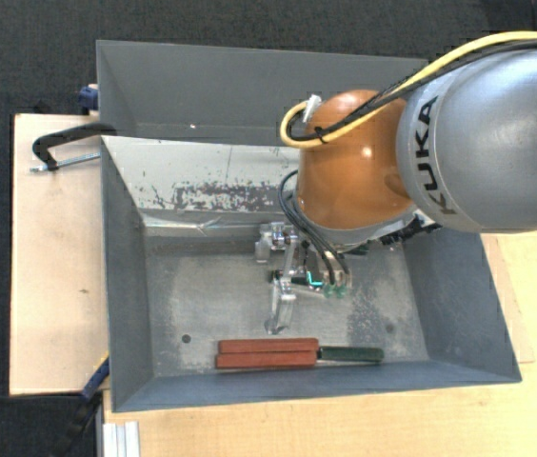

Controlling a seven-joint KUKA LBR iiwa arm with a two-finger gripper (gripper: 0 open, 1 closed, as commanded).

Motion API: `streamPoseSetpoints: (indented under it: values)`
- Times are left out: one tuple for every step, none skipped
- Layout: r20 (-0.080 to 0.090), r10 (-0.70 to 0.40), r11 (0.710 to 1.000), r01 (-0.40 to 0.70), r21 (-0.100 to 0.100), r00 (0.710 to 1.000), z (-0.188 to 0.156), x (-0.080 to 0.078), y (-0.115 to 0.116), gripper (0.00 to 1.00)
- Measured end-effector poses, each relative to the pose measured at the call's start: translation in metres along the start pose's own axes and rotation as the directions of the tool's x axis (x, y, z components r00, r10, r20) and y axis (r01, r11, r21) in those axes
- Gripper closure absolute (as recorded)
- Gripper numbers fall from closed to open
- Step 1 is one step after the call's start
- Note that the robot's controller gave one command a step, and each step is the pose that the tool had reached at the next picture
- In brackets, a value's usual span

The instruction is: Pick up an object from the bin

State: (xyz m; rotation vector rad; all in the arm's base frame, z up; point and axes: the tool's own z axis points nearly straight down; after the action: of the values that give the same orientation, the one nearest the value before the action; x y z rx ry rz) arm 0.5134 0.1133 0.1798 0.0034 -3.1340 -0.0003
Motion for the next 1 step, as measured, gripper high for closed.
streamPoseSetpoints:
  values:
    - [0.007, 0.001, 1.0, -0.001, -0.001, 1.0, -0.0037, -0.0012, -0.0006, 0.0]
